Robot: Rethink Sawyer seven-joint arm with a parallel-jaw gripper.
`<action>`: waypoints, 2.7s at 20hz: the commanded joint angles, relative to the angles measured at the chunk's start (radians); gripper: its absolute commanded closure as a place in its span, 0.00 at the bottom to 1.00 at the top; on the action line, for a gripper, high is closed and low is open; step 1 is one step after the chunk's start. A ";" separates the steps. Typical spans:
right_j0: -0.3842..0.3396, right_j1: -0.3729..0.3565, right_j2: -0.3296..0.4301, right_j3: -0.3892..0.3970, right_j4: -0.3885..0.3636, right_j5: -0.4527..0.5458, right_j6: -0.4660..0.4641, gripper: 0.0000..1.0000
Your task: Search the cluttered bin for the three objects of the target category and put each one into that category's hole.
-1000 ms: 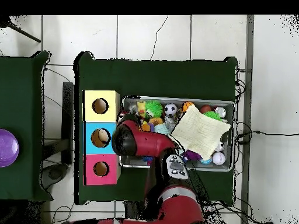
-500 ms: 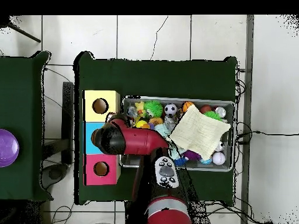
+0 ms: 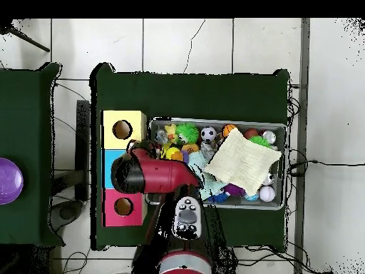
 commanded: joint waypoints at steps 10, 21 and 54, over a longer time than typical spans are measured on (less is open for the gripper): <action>0.087 0.062 -0.158 -0.103 0.022 0.094 0.136 1.00; 0.043 0.137 -0.128 -0.155 0.001 0.049 0.116 1.00; 0.007 0.258 -0.028 -0.161 0.019 -0.015 0.148 0.00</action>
